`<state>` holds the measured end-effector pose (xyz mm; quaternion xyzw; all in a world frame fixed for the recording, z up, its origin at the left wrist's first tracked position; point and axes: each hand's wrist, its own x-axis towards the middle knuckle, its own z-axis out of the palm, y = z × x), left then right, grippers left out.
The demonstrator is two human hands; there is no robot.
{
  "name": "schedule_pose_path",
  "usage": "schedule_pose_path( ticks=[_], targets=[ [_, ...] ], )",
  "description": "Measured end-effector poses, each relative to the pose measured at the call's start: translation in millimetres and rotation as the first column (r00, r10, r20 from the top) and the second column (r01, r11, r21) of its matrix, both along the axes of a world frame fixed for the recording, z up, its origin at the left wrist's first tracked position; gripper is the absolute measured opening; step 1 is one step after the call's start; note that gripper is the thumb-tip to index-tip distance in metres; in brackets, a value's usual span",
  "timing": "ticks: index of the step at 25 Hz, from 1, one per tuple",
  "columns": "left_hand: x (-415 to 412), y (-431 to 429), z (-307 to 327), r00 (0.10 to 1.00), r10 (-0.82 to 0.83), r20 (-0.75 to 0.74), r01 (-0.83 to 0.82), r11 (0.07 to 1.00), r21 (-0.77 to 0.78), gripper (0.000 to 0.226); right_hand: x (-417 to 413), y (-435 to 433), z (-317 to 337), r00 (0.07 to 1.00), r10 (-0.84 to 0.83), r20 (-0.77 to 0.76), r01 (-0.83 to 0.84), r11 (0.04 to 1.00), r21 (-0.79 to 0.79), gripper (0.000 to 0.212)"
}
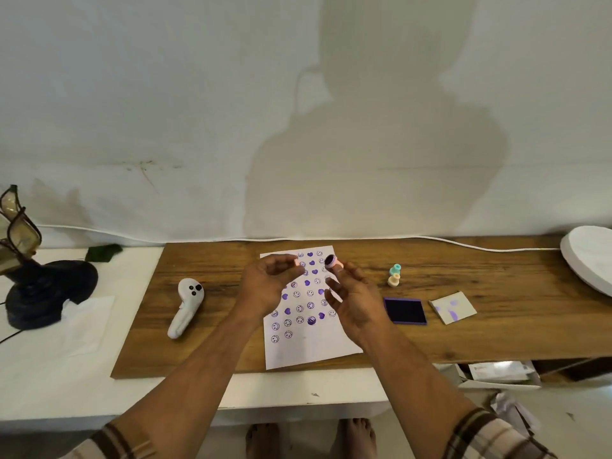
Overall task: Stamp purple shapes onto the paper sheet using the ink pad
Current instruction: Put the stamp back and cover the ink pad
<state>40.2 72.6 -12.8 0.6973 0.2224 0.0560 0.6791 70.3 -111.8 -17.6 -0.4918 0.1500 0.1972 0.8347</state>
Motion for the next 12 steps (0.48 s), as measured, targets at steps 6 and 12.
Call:
schedule_pose_path(
  ticks=[6, 12],
  targets=[
    [-5.6, -34.3, 50.8, 0.989, -0.136, 0.067, 0.136, 0.991, 0.006, 0.024, -3.0, -21.0, 37.0, 0.933, 0.139, 0.333, -0.029, 0.949, -0.314, 0.021],
    [-10.0, -43.9, 60.2, 0.988, -0.141, 0.056, 0.142, 0.990, -0.007, 0.027, -5.1, -34.4, 50.2, 0.863, 0.220, 0.455, -0.029, 0.921, -0.389, 0.016]
  ],
)
